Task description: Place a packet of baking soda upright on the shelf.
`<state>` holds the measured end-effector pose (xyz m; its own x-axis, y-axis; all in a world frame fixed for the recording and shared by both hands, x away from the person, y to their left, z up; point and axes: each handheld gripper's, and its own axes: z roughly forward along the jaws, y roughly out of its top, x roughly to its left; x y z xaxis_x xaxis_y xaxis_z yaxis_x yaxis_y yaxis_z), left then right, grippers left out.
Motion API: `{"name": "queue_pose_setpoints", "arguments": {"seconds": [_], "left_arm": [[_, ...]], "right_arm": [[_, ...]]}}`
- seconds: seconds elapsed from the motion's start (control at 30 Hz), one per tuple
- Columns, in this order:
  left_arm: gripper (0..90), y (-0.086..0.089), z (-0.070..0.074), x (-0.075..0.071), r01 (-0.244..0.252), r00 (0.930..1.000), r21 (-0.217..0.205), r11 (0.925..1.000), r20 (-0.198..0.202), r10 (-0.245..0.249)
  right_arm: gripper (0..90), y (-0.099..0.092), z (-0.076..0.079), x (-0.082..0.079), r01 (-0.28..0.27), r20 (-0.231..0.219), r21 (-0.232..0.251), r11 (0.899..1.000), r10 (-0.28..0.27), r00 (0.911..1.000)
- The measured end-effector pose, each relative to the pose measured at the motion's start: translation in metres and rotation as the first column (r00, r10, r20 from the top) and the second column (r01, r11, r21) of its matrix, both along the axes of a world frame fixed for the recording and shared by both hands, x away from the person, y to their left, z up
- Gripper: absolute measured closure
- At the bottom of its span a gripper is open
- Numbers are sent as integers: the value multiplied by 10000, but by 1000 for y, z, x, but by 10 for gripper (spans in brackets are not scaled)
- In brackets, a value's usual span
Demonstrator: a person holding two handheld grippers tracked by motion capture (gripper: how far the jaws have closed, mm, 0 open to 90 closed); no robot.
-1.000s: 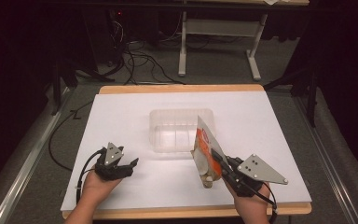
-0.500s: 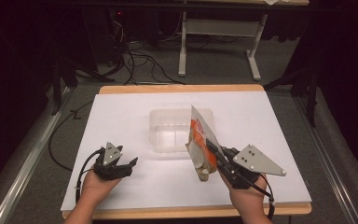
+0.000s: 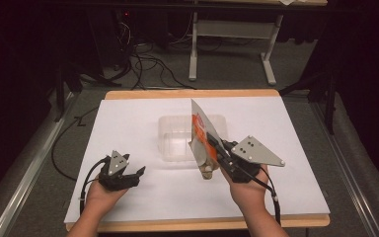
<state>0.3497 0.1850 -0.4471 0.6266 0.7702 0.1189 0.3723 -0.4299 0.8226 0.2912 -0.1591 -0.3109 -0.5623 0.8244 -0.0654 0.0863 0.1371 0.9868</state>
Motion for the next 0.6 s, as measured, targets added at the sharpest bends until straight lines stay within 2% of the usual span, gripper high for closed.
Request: {"name": "queue_pose_setpoints", "arguments": {"seconds": [0.37,0.6], "left_arm": [[285,2,1,0,8,10000,-57,10000,19,-8],[285,1,1,0,-4,10000,-22,10000,8,4]], "right_arm": [[900,21,-3,26,68,-182,-38,10000,-69,9998],[900,28,-2,39,108,-349,40,9999,-106,9993]]}}
